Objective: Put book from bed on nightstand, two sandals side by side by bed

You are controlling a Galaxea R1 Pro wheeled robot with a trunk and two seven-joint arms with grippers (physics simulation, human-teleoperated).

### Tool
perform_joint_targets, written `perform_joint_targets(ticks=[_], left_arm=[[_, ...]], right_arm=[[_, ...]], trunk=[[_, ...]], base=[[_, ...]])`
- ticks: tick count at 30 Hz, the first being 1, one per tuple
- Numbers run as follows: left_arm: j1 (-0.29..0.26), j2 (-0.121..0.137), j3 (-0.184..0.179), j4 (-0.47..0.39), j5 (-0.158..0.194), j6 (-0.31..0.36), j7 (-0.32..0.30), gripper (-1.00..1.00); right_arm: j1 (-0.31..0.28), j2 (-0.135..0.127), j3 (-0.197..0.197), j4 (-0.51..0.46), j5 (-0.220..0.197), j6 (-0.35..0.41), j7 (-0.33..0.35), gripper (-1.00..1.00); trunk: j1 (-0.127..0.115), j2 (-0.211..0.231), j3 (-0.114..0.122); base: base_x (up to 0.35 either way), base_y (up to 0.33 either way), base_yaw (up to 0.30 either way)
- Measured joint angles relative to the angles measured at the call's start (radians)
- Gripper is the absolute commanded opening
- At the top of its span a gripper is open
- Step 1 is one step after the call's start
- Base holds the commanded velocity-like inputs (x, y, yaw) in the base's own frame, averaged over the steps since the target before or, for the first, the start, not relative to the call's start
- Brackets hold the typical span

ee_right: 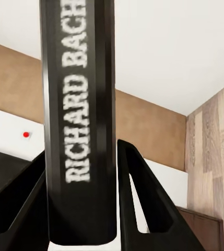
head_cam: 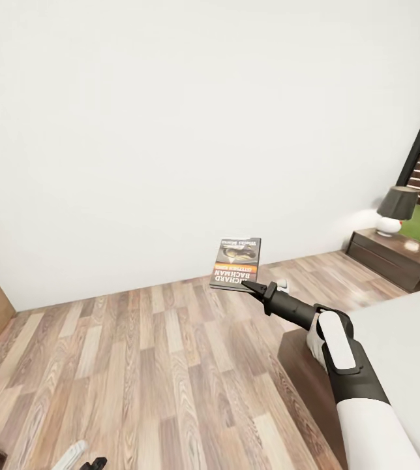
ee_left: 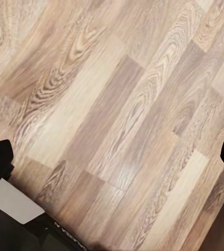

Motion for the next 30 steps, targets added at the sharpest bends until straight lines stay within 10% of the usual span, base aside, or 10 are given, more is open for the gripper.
perform_joint_targets(ticks=[30], left_arm=[[-0.006, -0.001, 0.0, 0.0, 0.0, -0.004, 0.0, 1.0]], right_arm=[[0.009, -0.038, -0.012, -0.028, 0.003, 0.001, -0.002, -1.0]], trunk=[[0.0, 0.0, 0.0]], base=[[0.253, 0.241, -0.264]])
